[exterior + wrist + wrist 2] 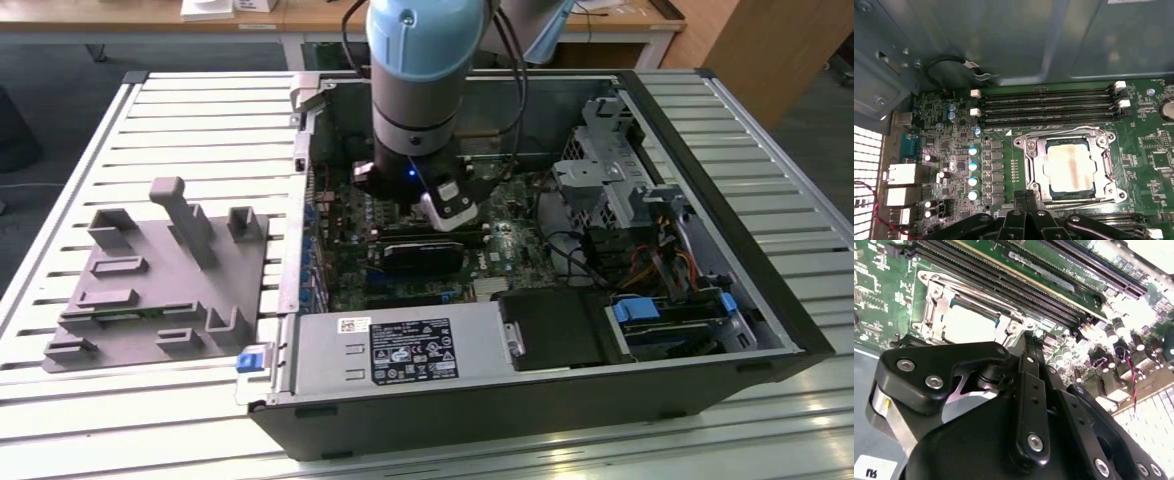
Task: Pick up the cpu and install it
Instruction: 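Install the second cpu locking lever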
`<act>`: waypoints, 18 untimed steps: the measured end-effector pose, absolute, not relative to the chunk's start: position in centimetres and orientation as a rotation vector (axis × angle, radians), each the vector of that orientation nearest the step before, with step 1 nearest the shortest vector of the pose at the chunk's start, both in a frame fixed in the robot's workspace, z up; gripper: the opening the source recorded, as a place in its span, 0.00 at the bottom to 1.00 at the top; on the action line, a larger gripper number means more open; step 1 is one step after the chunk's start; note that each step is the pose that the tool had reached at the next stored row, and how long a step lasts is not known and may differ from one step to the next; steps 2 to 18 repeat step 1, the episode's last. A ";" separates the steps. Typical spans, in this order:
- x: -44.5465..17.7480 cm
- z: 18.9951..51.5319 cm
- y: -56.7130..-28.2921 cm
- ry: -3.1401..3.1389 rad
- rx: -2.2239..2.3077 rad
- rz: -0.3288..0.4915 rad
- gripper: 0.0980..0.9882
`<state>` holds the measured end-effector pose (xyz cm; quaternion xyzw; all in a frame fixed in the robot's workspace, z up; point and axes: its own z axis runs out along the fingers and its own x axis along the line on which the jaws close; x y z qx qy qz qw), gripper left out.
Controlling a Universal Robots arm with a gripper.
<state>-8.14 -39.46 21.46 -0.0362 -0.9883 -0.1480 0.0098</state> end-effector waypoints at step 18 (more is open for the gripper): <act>-8.1 21.6 -39.4 -3.086 -0.113 -0.459 0.01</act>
